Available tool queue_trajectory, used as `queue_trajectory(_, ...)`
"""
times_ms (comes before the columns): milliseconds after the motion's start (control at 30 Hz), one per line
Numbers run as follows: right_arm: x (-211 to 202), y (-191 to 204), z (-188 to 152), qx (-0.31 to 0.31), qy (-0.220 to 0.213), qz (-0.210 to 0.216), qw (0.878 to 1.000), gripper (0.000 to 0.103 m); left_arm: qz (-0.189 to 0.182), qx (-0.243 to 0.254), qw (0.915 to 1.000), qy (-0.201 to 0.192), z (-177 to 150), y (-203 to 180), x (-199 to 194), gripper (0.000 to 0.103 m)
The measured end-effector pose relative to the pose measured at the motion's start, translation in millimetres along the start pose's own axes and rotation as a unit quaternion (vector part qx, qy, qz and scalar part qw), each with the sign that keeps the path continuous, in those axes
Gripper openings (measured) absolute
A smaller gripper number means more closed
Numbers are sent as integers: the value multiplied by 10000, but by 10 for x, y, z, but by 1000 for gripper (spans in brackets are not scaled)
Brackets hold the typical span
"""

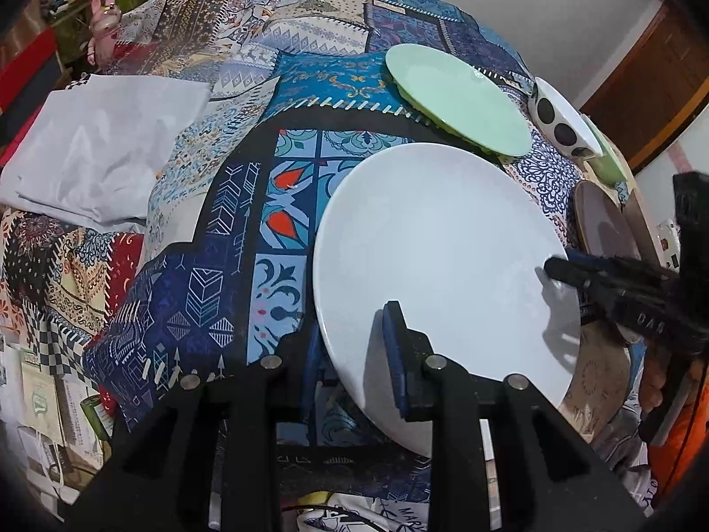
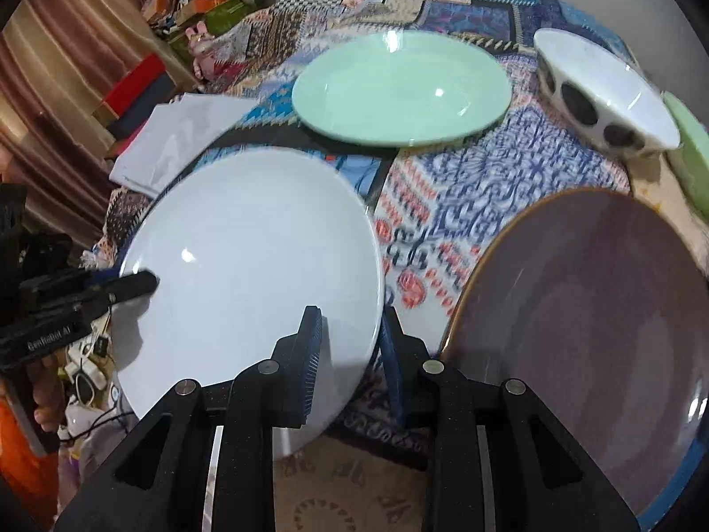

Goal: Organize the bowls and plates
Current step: 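Lift the white plate with both grippers and carry it over the brown plate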

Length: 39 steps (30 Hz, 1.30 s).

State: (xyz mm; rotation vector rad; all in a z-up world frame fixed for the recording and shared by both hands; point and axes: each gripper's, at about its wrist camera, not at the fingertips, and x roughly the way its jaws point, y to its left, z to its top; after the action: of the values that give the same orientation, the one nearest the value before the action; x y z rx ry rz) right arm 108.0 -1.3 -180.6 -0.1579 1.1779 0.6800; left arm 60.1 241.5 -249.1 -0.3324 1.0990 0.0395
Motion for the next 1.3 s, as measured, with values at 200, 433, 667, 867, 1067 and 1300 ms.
queue_trajectory(200, 23, 25, 19, 26, -66, -8, 10000, 25, -39, 21, 10000, 42, -1, -24, 48, 31)
queue_trajectory(433, -23, 29, -6, 51, -188, -39, 9998, 23, 150, 87, 9998, -50, -14, -85, 22, 34)
queue_trajectory(667, -127, -11, -20, 100, -337, -21, 9994, 23, 211, 90, 9996, -137, 4, -138, -45, 34)
queue_trajectory(867, -272, -31, -27, 159, -543, -9, 9984, 23, 208, 128, 9993, -292, 45, -225, -170, 34)
queue_trajectory(1067, -468, -98, -39, 239, -761, -13, 9968, 23, 156, 258, 9985, -465, 115, -378, -309, 34)
queue_trajectory(1300, -692, -226, -64, 360, -997, -81, 9943, 23, 68, 449, 9971, -608, 175, -618, -413, 34)
